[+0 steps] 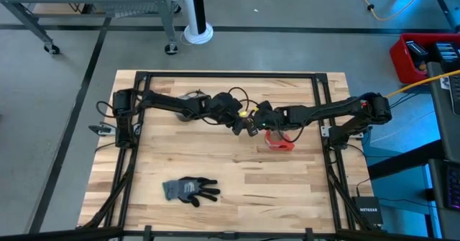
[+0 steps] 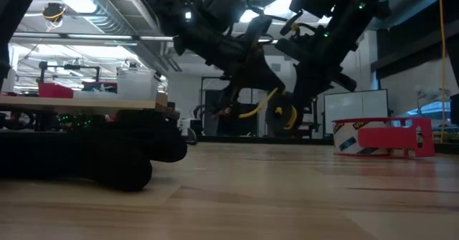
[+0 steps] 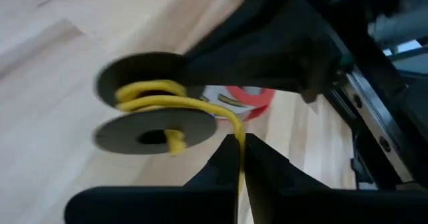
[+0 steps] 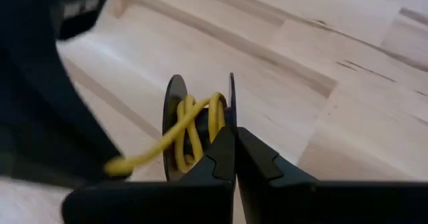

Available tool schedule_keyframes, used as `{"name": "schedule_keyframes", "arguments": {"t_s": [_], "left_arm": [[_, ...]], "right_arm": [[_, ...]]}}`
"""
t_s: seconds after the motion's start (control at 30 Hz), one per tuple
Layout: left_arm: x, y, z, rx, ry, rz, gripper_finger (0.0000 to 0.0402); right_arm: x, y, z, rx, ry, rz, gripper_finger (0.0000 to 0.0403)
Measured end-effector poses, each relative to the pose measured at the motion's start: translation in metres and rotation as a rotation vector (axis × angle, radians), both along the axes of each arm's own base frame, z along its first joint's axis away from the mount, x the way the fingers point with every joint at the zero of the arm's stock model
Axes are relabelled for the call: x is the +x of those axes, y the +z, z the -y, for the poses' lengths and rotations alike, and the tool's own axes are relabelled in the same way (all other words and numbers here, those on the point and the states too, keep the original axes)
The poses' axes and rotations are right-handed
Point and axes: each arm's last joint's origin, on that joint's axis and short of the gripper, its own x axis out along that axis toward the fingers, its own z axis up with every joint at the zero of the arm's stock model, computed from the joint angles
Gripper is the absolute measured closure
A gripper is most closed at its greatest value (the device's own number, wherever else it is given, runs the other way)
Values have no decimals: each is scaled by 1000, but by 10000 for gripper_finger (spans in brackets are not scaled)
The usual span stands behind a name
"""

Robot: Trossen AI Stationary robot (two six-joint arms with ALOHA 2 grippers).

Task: Coil cords
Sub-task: Coil the yellow wire onto the spool

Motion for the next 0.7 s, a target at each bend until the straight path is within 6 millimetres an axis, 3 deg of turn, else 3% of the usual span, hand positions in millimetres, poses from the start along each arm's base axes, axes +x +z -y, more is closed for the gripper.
{"name": "schedule_keyframes", "arguments": {"t_s": [0.3, 0.7], "left_arm": [[3, -1, 17, 104, -11, -4, 401], [3, -3, 44, 580, 68, -85, 401]], "right_arm": [[8, 6, 1, -12, -16, 105, 398], [6, 9, 1, -23, -42, 124, 398]]}}
